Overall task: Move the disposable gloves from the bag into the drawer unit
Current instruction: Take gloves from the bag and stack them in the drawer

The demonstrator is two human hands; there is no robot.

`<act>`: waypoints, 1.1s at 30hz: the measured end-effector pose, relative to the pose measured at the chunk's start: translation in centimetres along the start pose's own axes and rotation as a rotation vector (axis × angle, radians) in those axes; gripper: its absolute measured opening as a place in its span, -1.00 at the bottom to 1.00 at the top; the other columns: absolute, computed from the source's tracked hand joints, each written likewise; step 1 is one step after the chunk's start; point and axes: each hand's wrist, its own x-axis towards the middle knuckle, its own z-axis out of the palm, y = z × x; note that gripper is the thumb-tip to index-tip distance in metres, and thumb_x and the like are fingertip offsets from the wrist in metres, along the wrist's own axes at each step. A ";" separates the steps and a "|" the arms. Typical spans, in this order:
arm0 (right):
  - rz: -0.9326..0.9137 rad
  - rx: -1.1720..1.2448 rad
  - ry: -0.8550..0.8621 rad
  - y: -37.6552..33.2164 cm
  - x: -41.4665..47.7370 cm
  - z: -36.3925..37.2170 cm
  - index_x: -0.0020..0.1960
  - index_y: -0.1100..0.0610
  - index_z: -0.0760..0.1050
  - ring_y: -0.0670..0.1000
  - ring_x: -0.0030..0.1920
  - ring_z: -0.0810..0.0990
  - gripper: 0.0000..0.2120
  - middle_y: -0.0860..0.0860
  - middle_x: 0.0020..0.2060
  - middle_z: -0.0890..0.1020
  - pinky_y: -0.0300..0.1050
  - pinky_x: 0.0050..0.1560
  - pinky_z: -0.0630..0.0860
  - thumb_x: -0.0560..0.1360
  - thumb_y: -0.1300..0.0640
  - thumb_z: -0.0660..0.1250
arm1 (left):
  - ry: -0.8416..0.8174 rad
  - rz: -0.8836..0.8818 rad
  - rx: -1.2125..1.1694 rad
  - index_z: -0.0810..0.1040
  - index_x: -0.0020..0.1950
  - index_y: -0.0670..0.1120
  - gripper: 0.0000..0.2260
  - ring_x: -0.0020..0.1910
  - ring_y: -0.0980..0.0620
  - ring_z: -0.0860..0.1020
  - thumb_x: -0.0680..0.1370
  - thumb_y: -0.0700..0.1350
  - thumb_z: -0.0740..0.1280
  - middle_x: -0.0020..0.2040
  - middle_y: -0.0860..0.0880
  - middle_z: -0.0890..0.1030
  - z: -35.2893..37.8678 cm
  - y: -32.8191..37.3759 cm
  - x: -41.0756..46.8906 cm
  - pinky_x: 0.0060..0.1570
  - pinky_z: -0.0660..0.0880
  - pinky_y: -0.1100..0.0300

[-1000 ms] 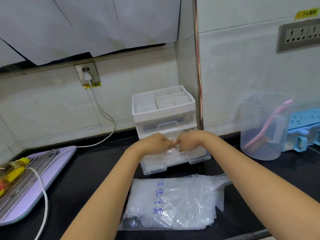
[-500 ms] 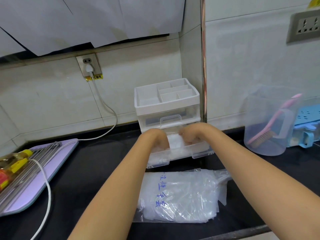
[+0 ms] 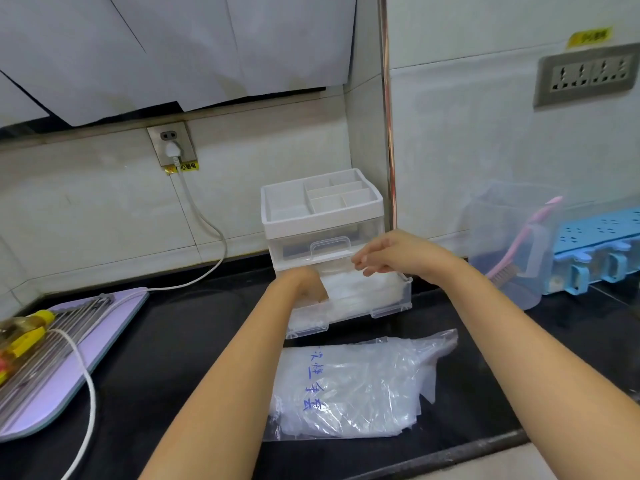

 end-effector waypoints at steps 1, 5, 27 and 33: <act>-0.030 0.061 0.016 0.3 -1.0 -0.4 0.04 0.04 0.63 -0.11 -0.01 0.65 -0.84 -0.08 -0.04 0.69 -0.17 0.17 0.50 0.55 0.16 0.29 | 0.026 -0.004 -0.039 0.43 0.34 -0.14 -0.65 0.08 -0.07 0.46 0.57 -0.06 0.28 0.27 -0.11 0.49 0.0 -0.1 -0.2 0.08 0.39 0.13; -0.033 0.152 0.121 3.2 -4.6 -1.8 0.01 0.05 0.64 -0.07 -0.02 0.66 -0.87 -0.06 -0.12 0.71 -0.19 0.15 0.51 0.54 0.09 0.33 | 0.202 0.017 -0.297 0.38 0.39 -0.19 -0.54 0.22 -0.08 0.46 0.55 -0.04 0.36 0.35 -0.12 0.44 -0.8 0.0 -2.7 0.14 0.37 0.15; 0.053 0.467 0.735 10.9 -12.7 7.3 -0.08 0.12 0.65 -0.16 -0.09 0.61 -0.91 -0.07 -0.17 0.68 -0.34 -0.12 0.43 0.51 0.23 0.36 | 0.447 0.536 -0.633 0.29 0.42 0.05 -0.61 0.25 0.11 0.42 0.60 -0.01 0.22 0.34 0.07 0.42 16.8 7.8 -9.6 0.25 0.37 0.22; 0.043 0.411 0.841 9.7 -13.0 5.6 -0.03 0.10 0.64 -0.13 -0.08 0.60 -0.90 -0.07 -0.15 0.66 -0.28 -0.07 0.46 0.52 0.21 0.35 | 0.495 0.529 -0.642 0.32 0.42 -0.01 -0.66 0.21 0.07 0.44 0.63 -0.09 0.15 0.30 0.00 0.45 17.4 8.1 -9.4 0.27 0.38 0.15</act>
